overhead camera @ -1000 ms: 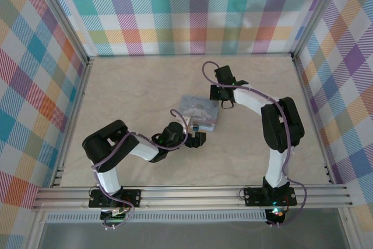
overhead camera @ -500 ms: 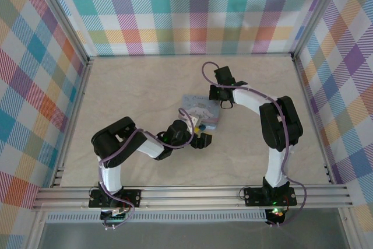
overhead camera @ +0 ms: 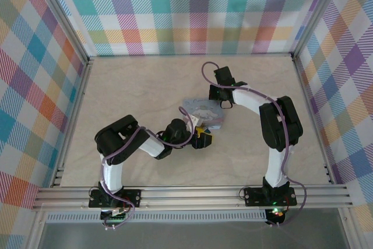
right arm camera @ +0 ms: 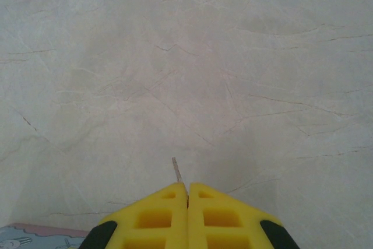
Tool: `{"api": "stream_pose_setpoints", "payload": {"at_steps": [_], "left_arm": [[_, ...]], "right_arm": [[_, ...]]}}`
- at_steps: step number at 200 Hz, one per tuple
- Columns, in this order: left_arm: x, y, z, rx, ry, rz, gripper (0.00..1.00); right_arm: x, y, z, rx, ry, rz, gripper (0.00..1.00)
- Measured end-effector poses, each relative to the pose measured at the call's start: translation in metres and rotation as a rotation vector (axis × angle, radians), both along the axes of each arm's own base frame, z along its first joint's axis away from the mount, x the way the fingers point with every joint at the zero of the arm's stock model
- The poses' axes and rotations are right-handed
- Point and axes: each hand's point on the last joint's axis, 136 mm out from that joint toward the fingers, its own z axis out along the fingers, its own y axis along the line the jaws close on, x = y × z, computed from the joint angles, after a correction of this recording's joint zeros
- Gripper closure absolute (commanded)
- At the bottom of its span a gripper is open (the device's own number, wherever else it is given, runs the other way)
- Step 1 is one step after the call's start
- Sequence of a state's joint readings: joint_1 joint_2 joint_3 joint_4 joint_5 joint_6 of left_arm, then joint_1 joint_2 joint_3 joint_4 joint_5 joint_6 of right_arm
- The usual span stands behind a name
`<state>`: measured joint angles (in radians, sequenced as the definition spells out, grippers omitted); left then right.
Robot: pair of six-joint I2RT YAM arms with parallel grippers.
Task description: Unlock a padlock with a key
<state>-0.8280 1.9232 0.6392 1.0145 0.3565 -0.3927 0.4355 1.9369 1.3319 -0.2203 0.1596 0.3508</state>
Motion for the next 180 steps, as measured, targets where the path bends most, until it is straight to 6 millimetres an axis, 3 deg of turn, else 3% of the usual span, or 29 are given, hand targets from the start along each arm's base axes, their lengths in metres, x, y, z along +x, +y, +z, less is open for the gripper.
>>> {"api": "stream_pose_setpoints", "payload": {"at_steps": [47, 104, 180], "left_arm": [[0.004, 0.001, 0.003, -0.021, 0.016, 0.021, 0.32], [0.014, 0.008, -0.007, 0.009, 0.049, 0.103, 0.26], [0.018, 0.011, -0.006, 0.003, 0.058, 0.136, 0.26]], "right_arm": [[0.001, 0.001, 0.0, 0.005, -0.01, 0.0, 1.0], [0.002, 0.0, 0.0, 0.004, -0.016, -0.002, 1.0], [0.003, 0.0, 0.0, 0.005, -0.023, -0.004, 1.0]]}}
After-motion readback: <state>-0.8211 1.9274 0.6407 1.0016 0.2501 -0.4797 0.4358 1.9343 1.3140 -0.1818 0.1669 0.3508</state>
